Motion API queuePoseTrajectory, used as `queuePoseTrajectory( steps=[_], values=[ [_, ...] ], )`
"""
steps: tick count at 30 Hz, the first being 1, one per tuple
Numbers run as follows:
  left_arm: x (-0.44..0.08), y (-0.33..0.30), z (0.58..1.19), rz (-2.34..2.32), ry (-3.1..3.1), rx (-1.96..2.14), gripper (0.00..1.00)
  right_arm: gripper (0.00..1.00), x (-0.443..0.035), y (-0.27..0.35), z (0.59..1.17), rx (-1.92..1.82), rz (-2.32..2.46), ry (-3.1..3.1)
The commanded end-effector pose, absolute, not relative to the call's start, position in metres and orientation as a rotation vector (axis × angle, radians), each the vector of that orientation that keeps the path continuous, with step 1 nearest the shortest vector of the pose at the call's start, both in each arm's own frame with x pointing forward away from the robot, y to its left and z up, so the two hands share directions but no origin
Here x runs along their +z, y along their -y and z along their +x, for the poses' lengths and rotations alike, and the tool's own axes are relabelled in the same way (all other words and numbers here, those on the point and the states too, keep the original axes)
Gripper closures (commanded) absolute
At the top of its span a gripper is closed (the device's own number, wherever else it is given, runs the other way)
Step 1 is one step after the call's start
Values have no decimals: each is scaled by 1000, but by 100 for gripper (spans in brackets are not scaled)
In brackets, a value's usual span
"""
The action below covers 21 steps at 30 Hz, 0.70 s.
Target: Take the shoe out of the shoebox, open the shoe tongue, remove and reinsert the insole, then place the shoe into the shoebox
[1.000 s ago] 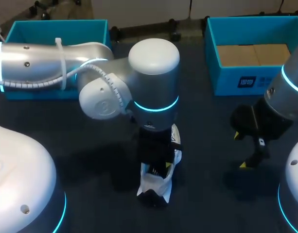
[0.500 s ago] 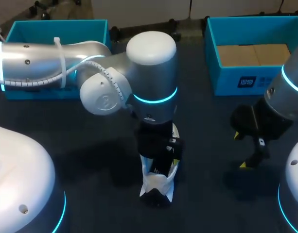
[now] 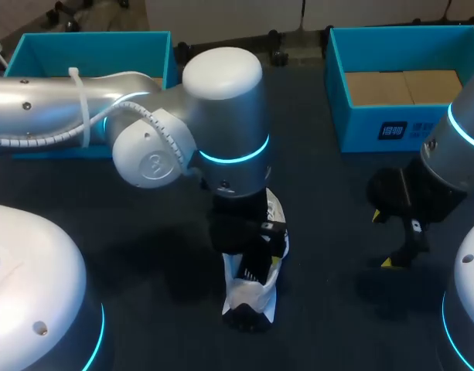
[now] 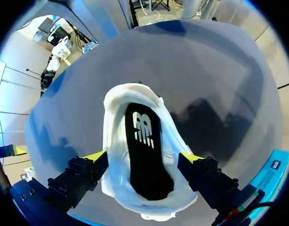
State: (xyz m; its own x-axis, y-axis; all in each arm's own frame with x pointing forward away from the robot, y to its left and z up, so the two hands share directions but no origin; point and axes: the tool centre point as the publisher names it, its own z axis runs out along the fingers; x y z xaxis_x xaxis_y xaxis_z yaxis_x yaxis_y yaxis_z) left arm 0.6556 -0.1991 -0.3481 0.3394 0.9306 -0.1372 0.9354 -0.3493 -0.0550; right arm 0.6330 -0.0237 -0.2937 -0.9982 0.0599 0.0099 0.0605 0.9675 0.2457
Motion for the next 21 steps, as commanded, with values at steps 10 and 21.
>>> queuePoseTrajectory(
  steps=[10,21],
  values=[
    [-346,195,653,2474,-1856,-175,0,0,-294,24,632,-389,-96,3116],
    [-354,197,668,2471,-1910,-152,0,0,-294,24,632,-389,-96,3116]
  ],
)
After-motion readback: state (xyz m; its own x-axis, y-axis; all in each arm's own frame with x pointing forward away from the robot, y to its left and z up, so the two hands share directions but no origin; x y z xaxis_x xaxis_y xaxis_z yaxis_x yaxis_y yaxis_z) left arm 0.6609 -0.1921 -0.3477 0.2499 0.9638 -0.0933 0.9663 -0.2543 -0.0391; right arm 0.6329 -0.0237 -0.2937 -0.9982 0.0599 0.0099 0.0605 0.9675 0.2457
